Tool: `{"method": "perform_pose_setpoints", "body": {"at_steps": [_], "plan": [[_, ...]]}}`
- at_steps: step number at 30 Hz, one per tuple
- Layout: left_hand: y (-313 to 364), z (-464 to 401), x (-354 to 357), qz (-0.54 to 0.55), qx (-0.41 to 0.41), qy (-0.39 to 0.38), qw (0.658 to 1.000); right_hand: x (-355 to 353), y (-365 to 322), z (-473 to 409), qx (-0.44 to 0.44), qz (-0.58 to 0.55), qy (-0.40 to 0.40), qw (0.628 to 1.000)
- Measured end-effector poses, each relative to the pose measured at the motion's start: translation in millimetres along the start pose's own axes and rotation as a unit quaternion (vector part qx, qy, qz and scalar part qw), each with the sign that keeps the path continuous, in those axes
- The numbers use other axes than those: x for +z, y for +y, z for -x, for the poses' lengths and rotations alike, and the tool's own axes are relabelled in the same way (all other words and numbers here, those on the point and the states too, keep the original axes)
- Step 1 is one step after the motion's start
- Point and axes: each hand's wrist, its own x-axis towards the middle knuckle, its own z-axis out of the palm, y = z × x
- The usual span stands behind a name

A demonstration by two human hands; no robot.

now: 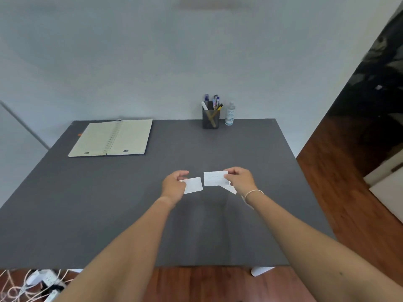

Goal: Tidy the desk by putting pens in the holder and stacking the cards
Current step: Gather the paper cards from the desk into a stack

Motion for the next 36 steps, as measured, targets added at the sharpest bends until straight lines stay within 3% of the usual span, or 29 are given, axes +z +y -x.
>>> {"method": "perform_pose_setpoints", "body": {"at_steps": [9,20,36], "plan": [[12.2,2.5,12.2,0.038,-0.01,-0.046,0.998,-9.4,1.1,0.6,0.013,-0.022,-0.009,1.0],[21.6,11.7,11.8,0.179,-0.053,-0.142,0.972,14.7,9.3,4.0,-0.021,0.013,-0.008,1.0],[27.3,9.1,10.2,0.207,-0.094,-0.155,0.961,12.2,4.9,6.8,-0.027,0.003,-0.019,0.999]]}}
